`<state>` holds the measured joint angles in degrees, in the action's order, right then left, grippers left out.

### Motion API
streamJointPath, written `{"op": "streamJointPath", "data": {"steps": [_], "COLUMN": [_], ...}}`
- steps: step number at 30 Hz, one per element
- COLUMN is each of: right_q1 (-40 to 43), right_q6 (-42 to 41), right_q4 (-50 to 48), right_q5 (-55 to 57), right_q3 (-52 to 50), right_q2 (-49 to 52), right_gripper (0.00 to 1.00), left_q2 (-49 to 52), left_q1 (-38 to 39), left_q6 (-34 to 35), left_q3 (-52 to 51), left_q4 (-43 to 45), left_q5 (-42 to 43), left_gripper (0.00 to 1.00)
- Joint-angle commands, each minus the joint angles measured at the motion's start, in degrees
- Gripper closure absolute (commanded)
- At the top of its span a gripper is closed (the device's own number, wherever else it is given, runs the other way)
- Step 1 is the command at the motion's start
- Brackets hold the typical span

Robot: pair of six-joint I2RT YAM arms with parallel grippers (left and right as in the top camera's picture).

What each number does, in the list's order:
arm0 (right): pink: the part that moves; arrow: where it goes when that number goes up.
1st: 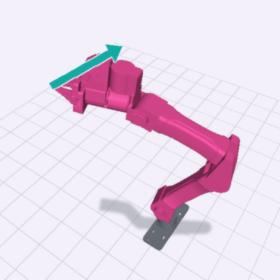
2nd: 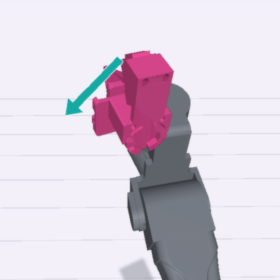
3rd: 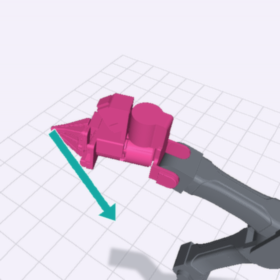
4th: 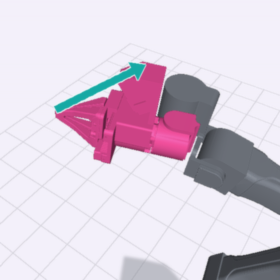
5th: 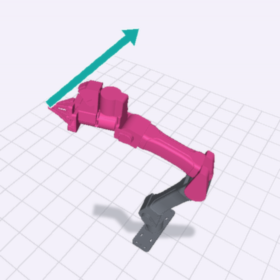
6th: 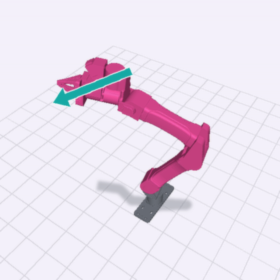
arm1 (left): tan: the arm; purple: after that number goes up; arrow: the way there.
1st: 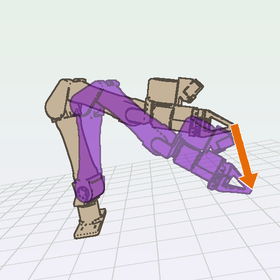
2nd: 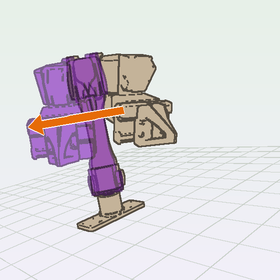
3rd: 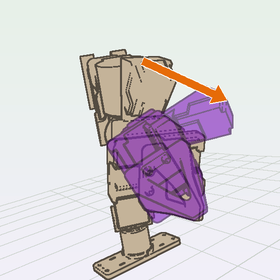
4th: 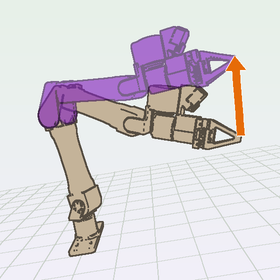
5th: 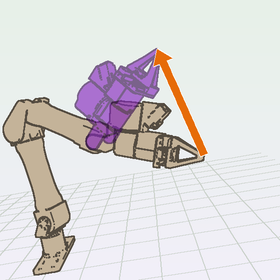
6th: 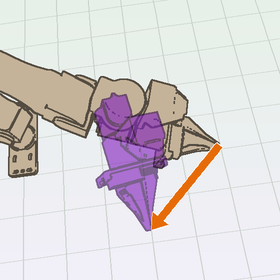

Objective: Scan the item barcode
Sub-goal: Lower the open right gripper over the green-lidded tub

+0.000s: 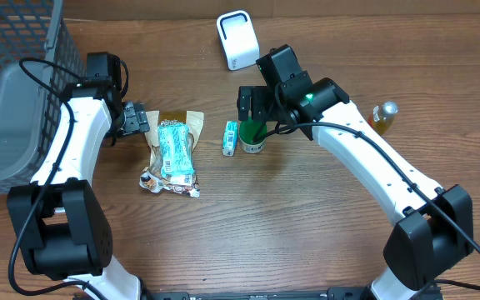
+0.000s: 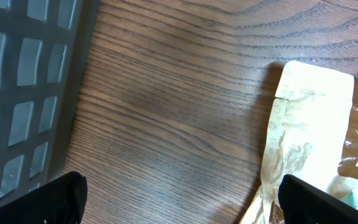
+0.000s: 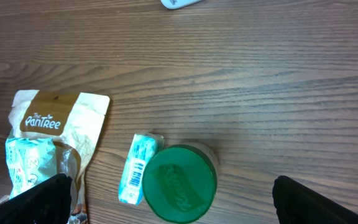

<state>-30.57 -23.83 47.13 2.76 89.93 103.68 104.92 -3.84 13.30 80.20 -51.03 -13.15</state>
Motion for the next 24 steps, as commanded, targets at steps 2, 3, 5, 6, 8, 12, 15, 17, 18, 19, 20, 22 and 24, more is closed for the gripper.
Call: {"op": "streamJointPath", "data": {"steps": [2,3,5,6,8,12,15,17,18,19,20,22,24], "right_q1": [-0.07,-0.07,-0.07,-0.07,-0.07,-0.07,-0.07,-0.07,-0.07,-0.07,-0.07,-0.07,-0.07], "right_q6": [-0.42,-0.42,-0.42,-0.42,-0.42,-0.42,-0.42,-0.42,-0.42,-0.39,-0.39,-0.42,-0.39], "right_q4": [-0.13,-0.13,-0.13,-0.13,-0.13,-0.13,-0.13,-0.13,-0.11,-0.11,-0.11,-0.13,-0.15], "right_q5": [0.98,0.98,0.98,0.98,0.98,0.98,0.98,0.98,0.94,0.55,-0.15,-1.53,-2.16], "right_q3": [0.02,0.02,0.02,0.02,0.02,0.02,0.02,0.02,0.02,0.02,0.02,0.02,0.02], "right_q2": [-0.35,-0.35,-0.35,-0.35,-0.35,-0.35,-0.35,-0.35,-0.35,-0.35,-0.35,-0.35,-0.35], "right_gripper": [0.00,0.00,0.00,0.00,0.00,0.00,0.00,0.00,0.00,0.00,0.00,0.00,0.00], "left_q2": [-0.04,-0.04,-0.04,-0.04,-0.04,-0.04,-0.04,-0.04,-0.04,-0.04,-0.04,-0.04,-0.04], "left_q1": [0.22,0.22,0.22,0.22,0.22,0.22,0.22,0.22,0.22,0.22,0.22,0.22,0.22], "left_q6": [-0.22,-0.22,-0.22,-0.22,-0.24,-0.22,-0.24,-0.24,-0.24,-0.22,-0.22,-0.24,-0.24], "left_q3": [0.31,0.31,0.31,0.31,0.31,0.31,0.31,0.31,0.31,0.31,0.31,0.31,0.31], "left_q4": [0.11,0.11,0.11,0.11,0.11,0.11,0.11,0.11,0.11,0.11,0.11,0.11,0.11], "left_q5": [-0.76,-0.76,-0.76,-0.76,-0.76,-0.76,-0.76,-0.76,-0.76,-0.76,-0.76,-0.76,-0.76], "left_gripper": [0.00,0.00,0.00,0.01,0.00,0.01,0.01,0.00,0.00,0.00,0.01,0.00,0.00]}}
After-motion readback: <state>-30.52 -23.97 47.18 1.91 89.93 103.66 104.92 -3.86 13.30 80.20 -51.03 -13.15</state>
